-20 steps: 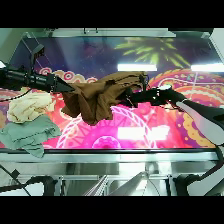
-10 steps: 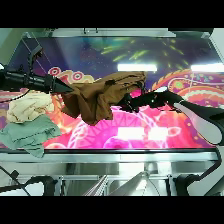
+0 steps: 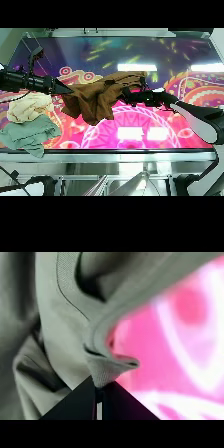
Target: Fold the shirts.
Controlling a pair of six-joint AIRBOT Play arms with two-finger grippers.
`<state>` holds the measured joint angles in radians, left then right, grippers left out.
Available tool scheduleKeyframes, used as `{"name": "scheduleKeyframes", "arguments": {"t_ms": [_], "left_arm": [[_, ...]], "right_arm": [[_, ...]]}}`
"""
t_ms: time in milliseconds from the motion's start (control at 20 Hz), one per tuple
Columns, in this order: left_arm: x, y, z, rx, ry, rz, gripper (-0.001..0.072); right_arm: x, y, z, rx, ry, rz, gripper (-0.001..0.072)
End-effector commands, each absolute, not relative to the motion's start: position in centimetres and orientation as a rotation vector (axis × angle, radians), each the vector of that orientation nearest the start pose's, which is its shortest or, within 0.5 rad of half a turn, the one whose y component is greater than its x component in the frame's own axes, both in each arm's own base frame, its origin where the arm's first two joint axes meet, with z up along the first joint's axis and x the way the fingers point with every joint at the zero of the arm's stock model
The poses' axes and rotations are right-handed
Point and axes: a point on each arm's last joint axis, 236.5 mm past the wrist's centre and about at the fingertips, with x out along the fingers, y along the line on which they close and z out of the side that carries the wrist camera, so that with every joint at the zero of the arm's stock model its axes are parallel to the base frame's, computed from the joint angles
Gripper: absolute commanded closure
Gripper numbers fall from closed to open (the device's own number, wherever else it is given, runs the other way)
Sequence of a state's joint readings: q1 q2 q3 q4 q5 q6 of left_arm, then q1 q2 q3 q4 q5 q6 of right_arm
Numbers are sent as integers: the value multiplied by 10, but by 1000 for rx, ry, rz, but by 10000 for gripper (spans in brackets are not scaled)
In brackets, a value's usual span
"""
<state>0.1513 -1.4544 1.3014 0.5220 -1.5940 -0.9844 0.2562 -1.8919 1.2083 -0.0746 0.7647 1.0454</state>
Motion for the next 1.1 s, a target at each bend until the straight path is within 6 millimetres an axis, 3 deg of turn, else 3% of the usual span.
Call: {"name": "scheduleKeyframes", "arguments": {"t_ms": [0, 50, 150, 250, 350, 450, 550, 650, 750, 850, 950, 1050], "left_arm": [[364, -151, 101, -539, 1171, -1026, 690], [365, -151, 101, -542, 1166, -1023, 690], [364, -151, 119, -550, 1136, -1062, 690], [362, -150, 167, -551, 1036, -1129, 690], [357, -145, 237, -538, 853, -1172, 691], [332, -143, 319, -477, 622, -1233, 690], [285, -146, 403, -373, 374, -1280, 690], [236, -154, 465, -216, 165, -1216, 690], [197, -163, 506, -66, 0, -1079, 689], [189, -155, 527, 35, -82, -842, 685], [208, -123, 522, 13, -48, -604, 683], [232, -100, 497, -105, 15, -587, 683]], "right_arm": [[467, 298, -70, 1030, 1141, 612, 689], [463, 300, -53, 1019, 1127, 666, 689], [458, 294, -2, 1009, 1069, 783, 690], [452, 269, 77, 966, 948, 889, 690], [437, 230, 172, 897, 756, 952, 690], [405, 180, 276, 790, 487, 940, 689], [350, 138, 370, 646, 217, 881, 689], [281, 114, 443, 447, -31, 784, 688], [221, 113, 489, 220, -235, 658, 688], [186, 110, 514, 53, -368, 472, 689], [187, 94, 511, 3, -358, 329, 689], [213, 74, 494, 109, -266, 331, 690]]}}
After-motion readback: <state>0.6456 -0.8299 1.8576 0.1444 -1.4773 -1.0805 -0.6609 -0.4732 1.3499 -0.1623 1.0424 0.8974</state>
